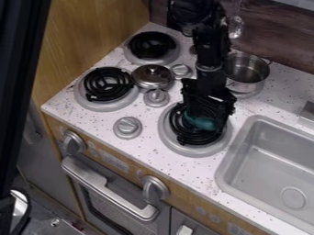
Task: Take the green thing and put it on the left burner
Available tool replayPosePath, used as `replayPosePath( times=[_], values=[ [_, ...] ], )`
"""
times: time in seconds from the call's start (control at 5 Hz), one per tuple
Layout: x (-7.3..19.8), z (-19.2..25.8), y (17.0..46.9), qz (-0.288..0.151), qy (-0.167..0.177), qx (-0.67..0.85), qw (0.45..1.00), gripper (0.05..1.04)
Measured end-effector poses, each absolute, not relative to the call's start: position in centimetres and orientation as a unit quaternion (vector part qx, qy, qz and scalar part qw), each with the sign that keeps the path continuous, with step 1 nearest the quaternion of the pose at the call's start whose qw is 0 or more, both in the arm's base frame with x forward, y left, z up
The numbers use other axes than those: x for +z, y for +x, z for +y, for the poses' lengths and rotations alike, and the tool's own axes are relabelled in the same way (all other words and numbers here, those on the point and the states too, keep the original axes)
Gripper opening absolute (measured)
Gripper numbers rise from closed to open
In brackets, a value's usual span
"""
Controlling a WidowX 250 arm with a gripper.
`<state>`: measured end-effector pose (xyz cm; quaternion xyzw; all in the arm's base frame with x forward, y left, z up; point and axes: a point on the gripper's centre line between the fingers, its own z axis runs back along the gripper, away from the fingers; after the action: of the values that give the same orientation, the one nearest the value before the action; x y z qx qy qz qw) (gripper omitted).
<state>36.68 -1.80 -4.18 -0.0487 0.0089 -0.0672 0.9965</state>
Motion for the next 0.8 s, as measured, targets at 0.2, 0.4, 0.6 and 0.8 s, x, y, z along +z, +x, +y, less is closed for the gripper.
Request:
replayPosePath(
  times=[0.2,0.4,0.6,0.8],
  values=[
    [-4.43,-1.42,37.09,0.007,-0.053,-0.066,0.996,0.999],
    [-4.69,-1.04,37.33,0.006,-0.053,-0.067,0.996,0.999],
    [-4.88,-0.87,37.5,0.006,-0.05,-0.071,0.996,0.999],
    [-4.81,-0.71,37.64,-0.005,-0.068,-0.084,0.994,0.999]
  ],
)
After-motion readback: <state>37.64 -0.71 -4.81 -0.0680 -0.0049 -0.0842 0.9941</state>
